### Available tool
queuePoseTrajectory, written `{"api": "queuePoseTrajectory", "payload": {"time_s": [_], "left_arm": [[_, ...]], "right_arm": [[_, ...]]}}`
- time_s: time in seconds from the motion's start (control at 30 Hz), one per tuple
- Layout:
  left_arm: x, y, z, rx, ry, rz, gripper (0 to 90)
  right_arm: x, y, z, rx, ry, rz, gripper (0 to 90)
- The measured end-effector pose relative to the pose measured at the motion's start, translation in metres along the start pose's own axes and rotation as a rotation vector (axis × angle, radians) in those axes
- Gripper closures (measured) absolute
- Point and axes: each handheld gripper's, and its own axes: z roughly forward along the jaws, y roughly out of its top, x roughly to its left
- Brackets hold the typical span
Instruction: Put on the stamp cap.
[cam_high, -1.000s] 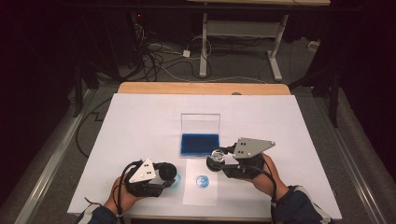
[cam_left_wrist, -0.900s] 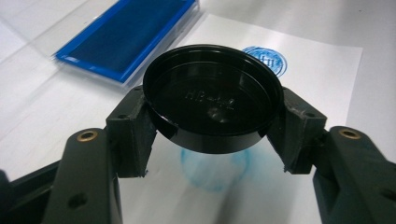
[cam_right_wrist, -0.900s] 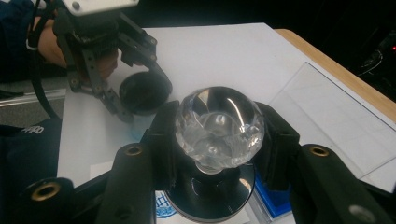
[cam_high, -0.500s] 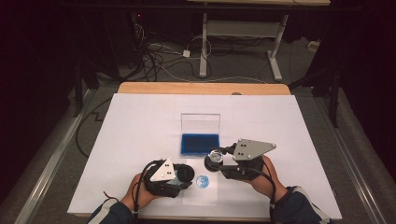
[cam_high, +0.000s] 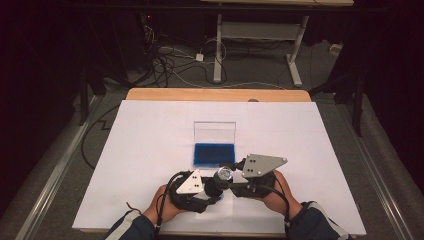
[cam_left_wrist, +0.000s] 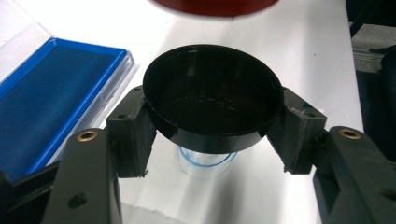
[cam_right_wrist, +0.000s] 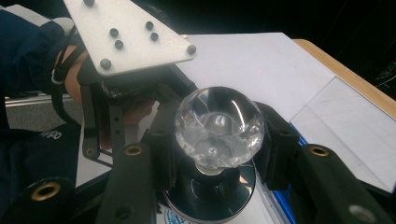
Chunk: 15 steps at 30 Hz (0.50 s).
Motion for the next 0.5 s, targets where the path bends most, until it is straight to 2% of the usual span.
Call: {"api": "queuePoseTrajectory", "payload": {"time_s": [0.5], "left_arm": [[0.0005,0.0015,0.0015,-0.04,-0.024,-0.052,36.4]], "right_arm": [[0.0047,-0.0018,0.0097,0.012,0.023,-0.004,56.6]]}}
